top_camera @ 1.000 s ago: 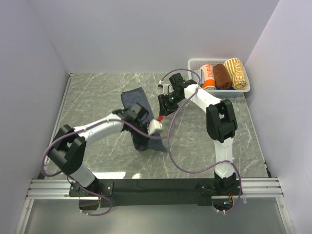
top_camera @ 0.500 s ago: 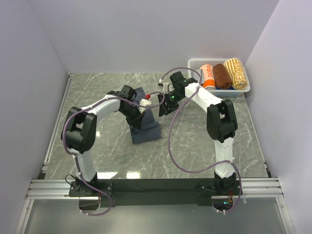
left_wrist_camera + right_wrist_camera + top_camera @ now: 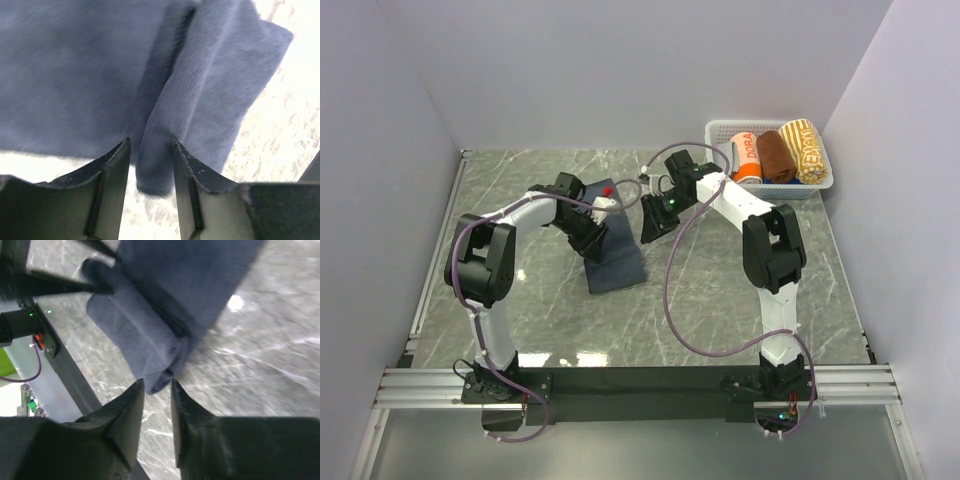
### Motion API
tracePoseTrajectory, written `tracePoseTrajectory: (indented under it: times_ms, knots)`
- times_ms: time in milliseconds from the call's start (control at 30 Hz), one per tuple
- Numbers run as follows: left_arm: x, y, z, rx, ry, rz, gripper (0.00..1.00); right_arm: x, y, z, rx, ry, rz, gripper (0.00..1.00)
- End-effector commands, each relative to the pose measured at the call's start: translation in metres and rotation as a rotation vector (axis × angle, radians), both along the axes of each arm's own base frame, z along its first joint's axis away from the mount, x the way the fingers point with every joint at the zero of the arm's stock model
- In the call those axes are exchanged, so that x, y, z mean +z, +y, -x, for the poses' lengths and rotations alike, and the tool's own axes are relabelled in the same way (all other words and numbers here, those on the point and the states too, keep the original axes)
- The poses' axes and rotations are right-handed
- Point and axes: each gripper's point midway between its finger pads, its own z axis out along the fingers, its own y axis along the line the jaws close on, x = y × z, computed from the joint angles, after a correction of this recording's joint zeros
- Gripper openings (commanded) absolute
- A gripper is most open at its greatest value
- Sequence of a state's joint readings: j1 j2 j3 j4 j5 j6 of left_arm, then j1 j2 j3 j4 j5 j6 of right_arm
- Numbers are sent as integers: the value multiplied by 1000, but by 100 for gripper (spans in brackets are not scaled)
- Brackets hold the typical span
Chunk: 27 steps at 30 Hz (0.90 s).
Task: Roll the towels
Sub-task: Roll the towel
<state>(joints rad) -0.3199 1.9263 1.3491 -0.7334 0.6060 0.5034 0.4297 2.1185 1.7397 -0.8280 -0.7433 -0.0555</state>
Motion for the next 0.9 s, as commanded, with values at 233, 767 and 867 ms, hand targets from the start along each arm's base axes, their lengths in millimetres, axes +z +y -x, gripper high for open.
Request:
tracePoseTrajectory:
  times_ms: [233, 767, 867]
  knots:
    - [44, 29, -3, 131, -82, 31, 46, -30, 45, 28, 102, 53, -29, 30]
    - [57, 49, 64, -117, -410, -9, 60, -42, 79, 60, 64, 137, -11, 37]
    - [52, 36, 80, -209, -533, -59, 67, -15, 79, 55, 43, 99, -40, 41]
